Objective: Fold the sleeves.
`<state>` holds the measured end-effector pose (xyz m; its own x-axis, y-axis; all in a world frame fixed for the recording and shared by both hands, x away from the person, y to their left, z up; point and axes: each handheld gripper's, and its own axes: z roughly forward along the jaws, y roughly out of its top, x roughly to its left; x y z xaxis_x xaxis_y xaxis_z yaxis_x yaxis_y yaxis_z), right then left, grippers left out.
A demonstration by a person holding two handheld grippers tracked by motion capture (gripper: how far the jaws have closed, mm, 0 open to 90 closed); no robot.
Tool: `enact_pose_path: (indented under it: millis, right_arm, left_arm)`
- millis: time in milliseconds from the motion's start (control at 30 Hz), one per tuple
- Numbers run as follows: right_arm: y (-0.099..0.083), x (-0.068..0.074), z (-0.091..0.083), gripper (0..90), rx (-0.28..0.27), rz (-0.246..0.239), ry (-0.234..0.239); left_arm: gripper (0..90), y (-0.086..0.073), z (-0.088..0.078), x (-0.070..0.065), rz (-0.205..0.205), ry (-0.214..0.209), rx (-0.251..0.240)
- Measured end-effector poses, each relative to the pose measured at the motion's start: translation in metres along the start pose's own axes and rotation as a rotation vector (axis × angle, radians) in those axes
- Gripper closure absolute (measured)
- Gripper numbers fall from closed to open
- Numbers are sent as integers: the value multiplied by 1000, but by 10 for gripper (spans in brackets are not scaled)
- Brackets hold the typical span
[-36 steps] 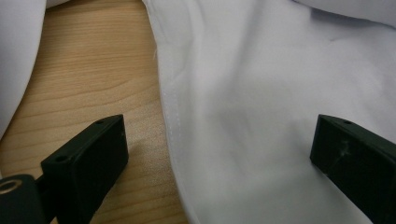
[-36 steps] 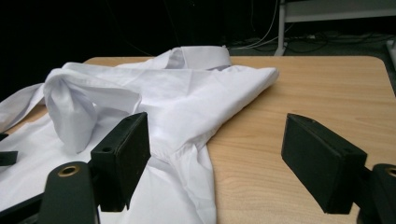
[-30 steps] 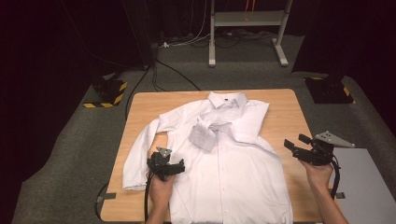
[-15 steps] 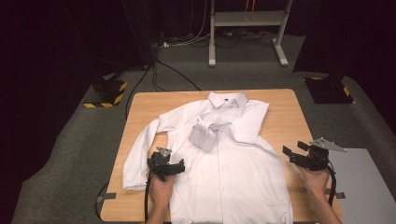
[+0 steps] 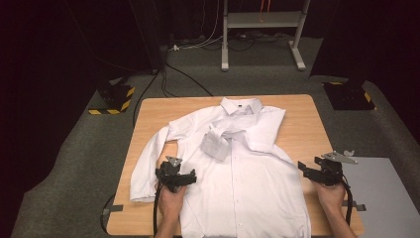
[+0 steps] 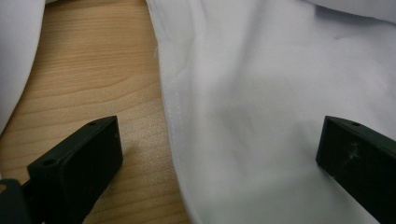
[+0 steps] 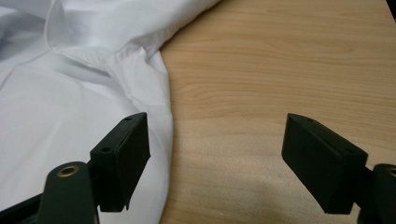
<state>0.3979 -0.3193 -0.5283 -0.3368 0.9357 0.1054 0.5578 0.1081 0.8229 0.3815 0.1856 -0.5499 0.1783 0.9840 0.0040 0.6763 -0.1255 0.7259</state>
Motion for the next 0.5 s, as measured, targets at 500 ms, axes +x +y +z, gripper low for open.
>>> enact_pose_path:
  millis: [500]
  right_arm:
    - [-11,2,7,226,54,-14,-65]
  left_arm:
    - [2,11,-12,-9,50,-7,57]
